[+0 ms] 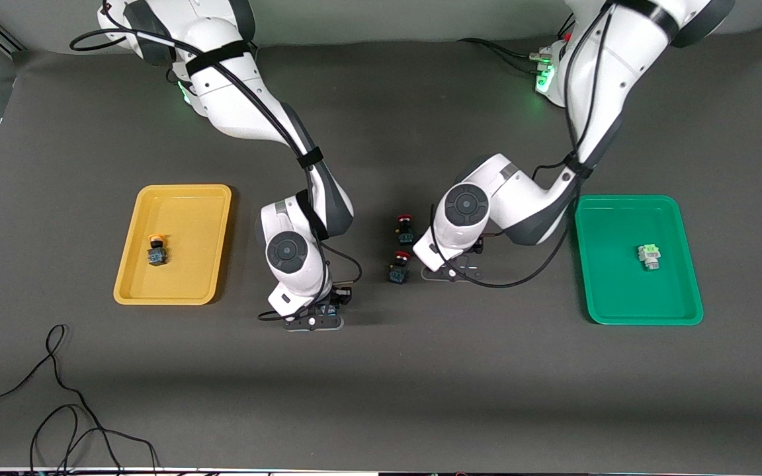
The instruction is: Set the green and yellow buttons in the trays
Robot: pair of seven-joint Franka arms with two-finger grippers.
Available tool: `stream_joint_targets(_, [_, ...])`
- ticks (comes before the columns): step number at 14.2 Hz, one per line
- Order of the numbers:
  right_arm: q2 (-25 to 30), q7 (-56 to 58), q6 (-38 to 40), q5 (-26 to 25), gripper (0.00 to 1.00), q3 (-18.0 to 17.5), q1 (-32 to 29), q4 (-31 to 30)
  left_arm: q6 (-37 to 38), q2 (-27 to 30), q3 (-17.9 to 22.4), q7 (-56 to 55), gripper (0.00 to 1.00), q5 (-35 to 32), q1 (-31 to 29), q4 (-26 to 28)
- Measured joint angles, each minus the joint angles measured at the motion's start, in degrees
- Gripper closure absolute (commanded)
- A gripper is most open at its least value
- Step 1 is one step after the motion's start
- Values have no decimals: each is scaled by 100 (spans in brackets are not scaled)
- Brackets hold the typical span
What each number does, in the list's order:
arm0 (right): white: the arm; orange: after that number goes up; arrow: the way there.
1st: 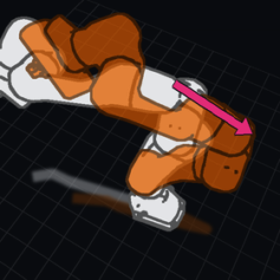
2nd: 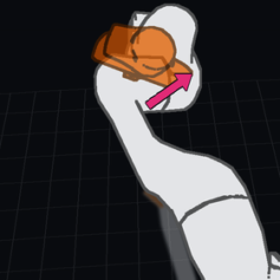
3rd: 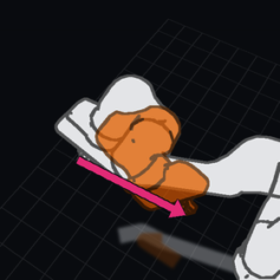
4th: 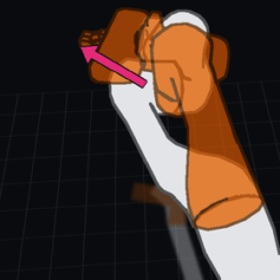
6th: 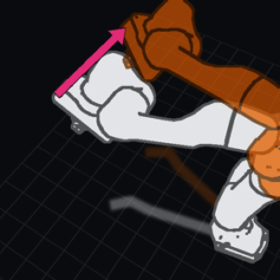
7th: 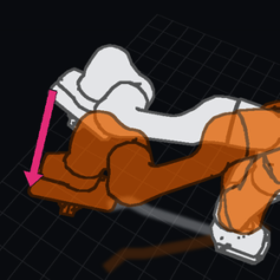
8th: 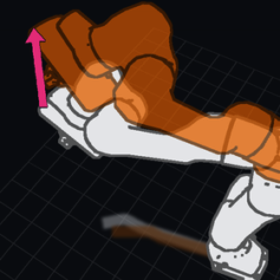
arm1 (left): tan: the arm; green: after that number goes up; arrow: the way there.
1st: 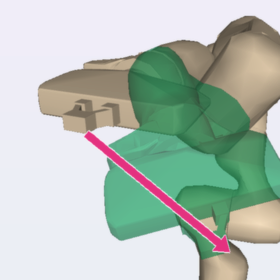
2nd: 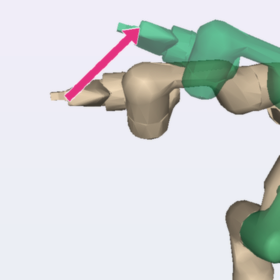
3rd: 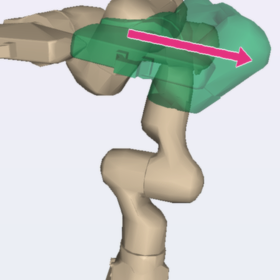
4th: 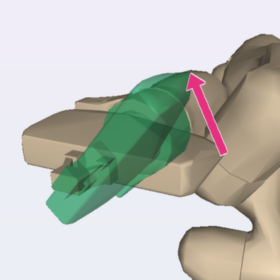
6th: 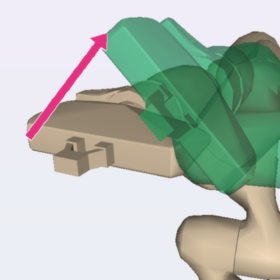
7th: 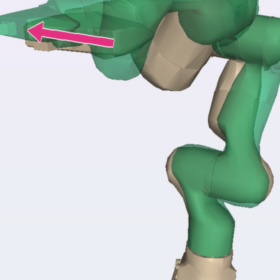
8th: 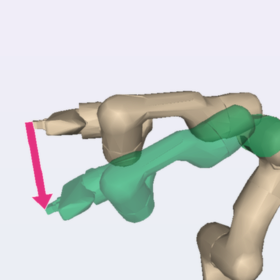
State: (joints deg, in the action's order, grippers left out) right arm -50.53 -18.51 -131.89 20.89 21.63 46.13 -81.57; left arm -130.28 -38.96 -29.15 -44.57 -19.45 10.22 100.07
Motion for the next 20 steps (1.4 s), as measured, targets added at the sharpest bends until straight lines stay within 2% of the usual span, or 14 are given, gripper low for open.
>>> stream_joint_targets(2, [250,0,382,0,83,45,-11,49,-399,-107,50,-43,2,-35,18,219])
stream_joint_targets(5, [892,0,1260,0,83,178,-21,164,-548,-180,97,-78,3,-100,102,291])
stream_joint_targets(6, [1133,0,1595,-1,83,237,-22,198,-548,-181,152,-96,11,-124,159,297])
stream_joint_targets(7, [1365,9,1906,-7,83,301,-23,216,-548,-183,216,-103,32,-134,219,300])
stream_joint_targets(8, [1572,79,2194,-22,83,384,-24,212,-548,-188,267,-105,46,-150,261,307])
stream_joint_targets(9, [1722,256,2426,-45,83,505,-25,183,-548,-194,299,-107,69,-186,286,311])
stream_joint_targets(10, [1827,503,2549,-57,83,685,-22,94,-548,-198,317,-108,100,-222,298,312])
stream_joint_targets(12, [2048,1115,2603,-62,89,1165,-41,-296,-558,-194,317,-108,100,-235,302,296])
stream_joint_targets(17, [2901,3403,2619,-60,96,2623,-144,-1889,-458,-126,371,-139,100,-242,236,233])
stream_joint_targets(20, [3064,4191,2145,-43,98,3154,-215,-2740,569,258,321,-144,100,-107,-9,-80])
